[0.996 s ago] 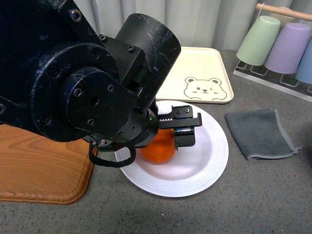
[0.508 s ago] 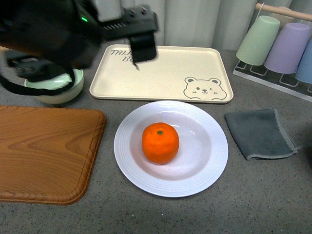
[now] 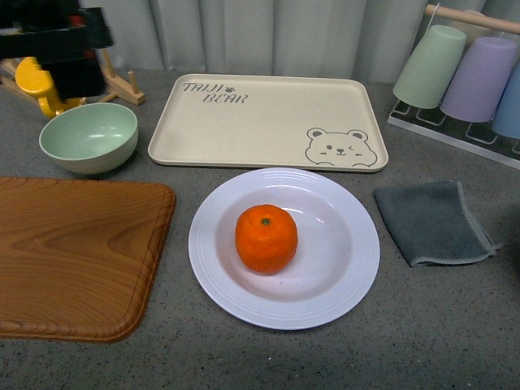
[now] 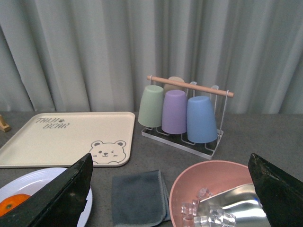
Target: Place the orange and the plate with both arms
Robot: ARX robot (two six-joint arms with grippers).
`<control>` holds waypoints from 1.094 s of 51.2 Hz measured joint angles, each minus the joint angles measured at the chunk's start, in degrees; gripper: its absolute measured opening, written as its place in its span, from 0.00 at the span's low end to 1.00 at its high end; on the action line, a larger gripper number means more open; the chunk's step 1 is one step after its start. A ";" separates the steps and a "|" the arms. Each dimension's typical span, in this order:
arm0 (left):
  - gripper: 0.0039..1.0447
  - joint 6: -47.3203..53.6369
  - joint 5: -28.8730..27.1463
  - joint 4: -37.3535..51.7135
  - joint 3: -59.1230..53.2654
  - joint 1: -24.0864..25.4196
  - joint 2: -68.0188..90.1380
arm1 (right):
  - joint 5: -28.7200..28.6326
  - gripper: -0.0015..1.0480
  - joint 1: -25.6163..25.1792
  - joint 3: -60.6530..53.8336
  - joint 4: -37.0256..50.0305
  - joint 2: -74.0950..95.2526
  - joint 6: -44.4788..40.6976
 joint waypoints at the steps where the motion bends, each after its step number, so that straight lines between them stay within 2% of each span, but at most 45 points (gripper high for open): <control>1: 0.60 0.83 0.50 2.29 -1.22 0.55 -1.03 | 0.04 0.91 0.00 0.00 0.00 0.00 0.00; 5: 0.48 3.37 1.60 5.55 -4.11 2.23 -5.05 | 0.00 0.91 0.00 0.00 0.00 0.00 0.00; 11: 0.31 4.96 3.67 5.53 -8.13 4.37 -9.53 | -0.09 0.91 0.00 0.00 0.00 0.00 -0.02; 14: 0.19 5.38 4.70 4.66 -10.80 5.86 -12.07 | -0.09 0.91 0.00 0.00 0.00 0.00 0.00; 19: 0.04 5.62 6.25 7.26 -14.21 7.34 -13.20 | -0.07 0.91 0.00 0.00 0.00 0.00 -0.02; 28: 0.04 6.05 8.70 3.89 -18.03 9.42 -19.87 | -0.04 0.91 0.00 0.00 0.00 0.00 0.00; 38: 0.04 6.21 10.84 -3.67 -21.20 11.98 -30.75 | -0.07 0.91 0.00 0.00 0.00 0.00 -0.02; 42: 0.04 6.27 15.47 -7.19 -22.10 15.45 -35.08 | -0.04 0.91 0.00 0.00 0.00 0.00 0.00; 56: 0.04 6.25 15.67 -17.09 -23.02 16.81 -46.77 | -0.04 0.91 0.00 0.00 0.00 0.00 -0.02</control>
